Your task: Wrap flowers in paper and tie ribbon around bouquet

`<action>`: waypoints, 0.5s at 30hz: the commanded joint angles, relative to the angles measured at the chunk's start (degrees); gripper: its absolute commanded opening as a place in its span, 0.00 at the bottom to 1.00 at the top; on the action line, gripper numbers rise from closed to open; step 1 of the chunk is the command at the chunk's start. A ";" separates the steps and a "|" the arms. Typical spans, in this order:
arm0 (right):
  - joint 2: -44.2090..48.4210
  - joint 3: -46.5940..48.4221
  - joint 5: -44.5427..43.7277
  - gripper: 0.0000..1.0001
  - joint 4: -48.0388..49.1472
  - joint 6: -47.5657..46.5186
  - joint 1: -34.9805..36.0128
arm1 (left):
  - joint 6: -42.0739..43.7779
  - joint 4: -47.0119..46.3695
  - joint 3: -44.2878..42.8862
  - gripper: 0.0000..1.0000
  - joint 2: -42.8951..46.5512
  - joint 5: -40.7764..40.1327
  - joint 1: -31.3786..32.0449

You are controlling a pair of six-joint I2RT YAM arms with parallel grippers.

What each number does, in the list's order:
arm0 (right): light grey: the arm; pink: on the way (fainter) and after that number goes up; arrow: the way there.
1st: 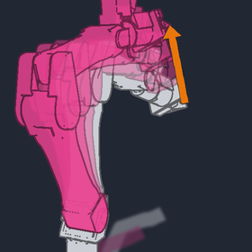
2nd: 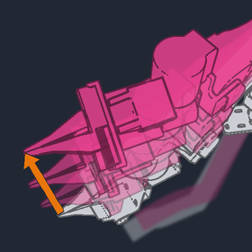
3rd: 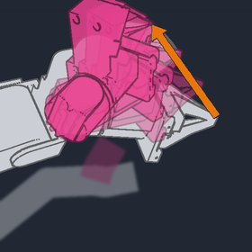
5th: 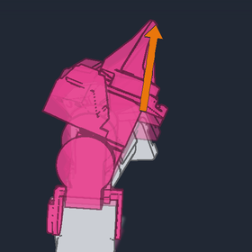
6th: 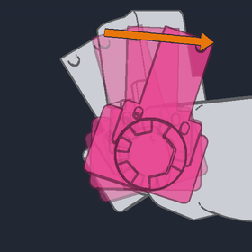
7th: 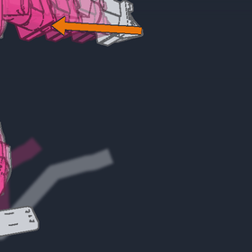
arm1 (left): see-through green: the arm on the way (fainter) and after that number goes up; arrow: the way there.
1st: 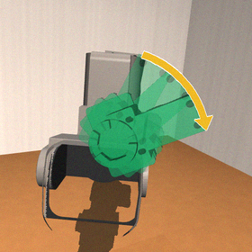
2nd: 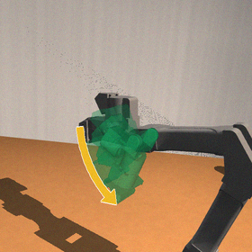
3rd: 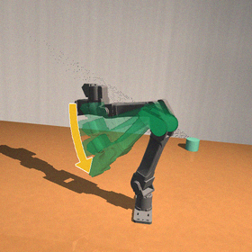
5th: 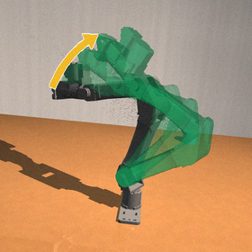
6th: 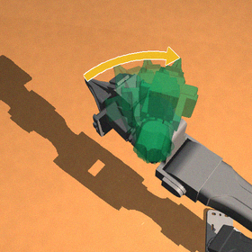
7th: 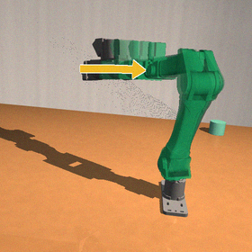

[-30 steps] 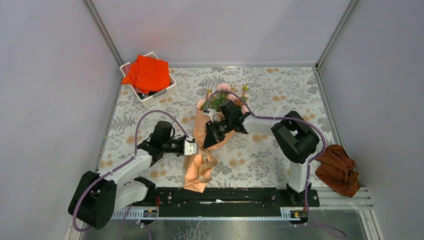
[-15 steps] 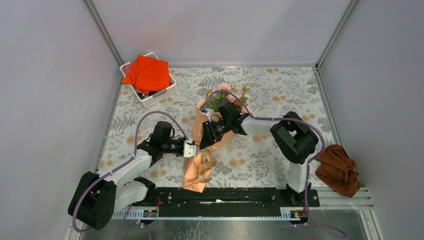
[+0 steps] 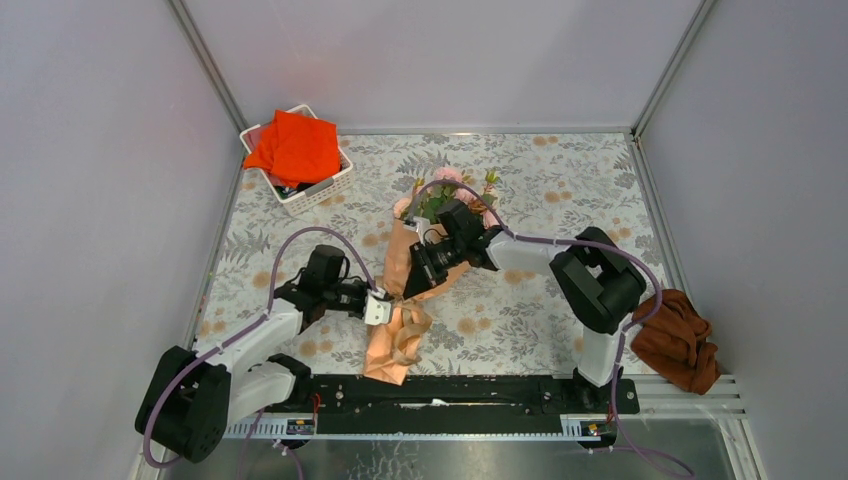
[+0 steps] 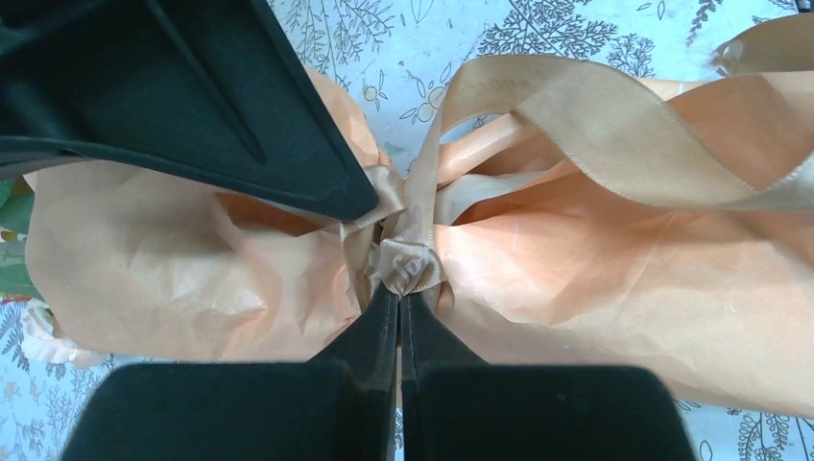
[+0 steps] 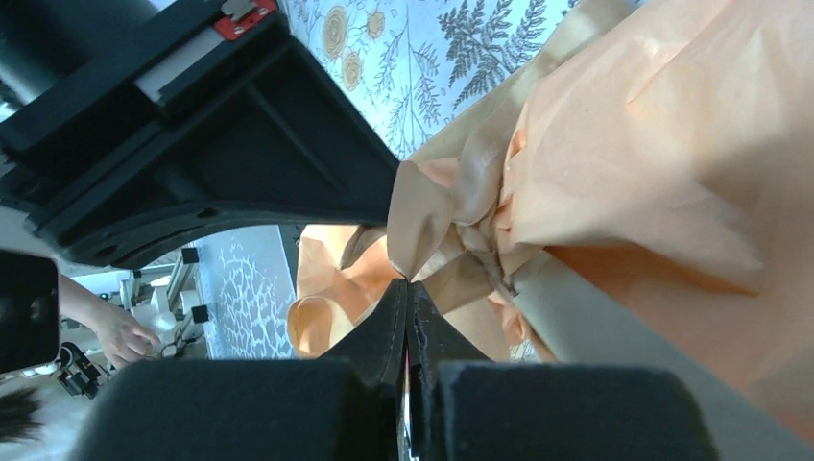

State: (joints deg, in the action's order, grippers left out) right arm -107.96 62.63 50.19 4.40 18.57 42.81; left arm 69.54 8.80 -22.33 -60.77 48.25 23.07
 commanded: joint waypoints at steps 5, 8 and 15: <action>9.01 -4.14 3.99 0.00 -0.88 -3.48 0.48 | 6.02 3.37 -1.46 0.00 0.54 1.77 -0.56; 9.13 -5.84 2.91 0.00 -0.10 -3.01 0.85 | 6.95 1.30 -0.70 0.00 -0.34 1.82 -0.65; 7.11 -2.66 -1.48 0.23 -6.93 -6.15 1.27 | 9.27 -2.97 0.74 0.00 -2.40 2.29 -0.66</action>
State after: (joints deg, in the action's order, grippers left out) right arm -101.43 56.95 50.30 2.66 15.99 43.90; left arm 75.33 9.37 -22.63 -62.33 49.21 23.03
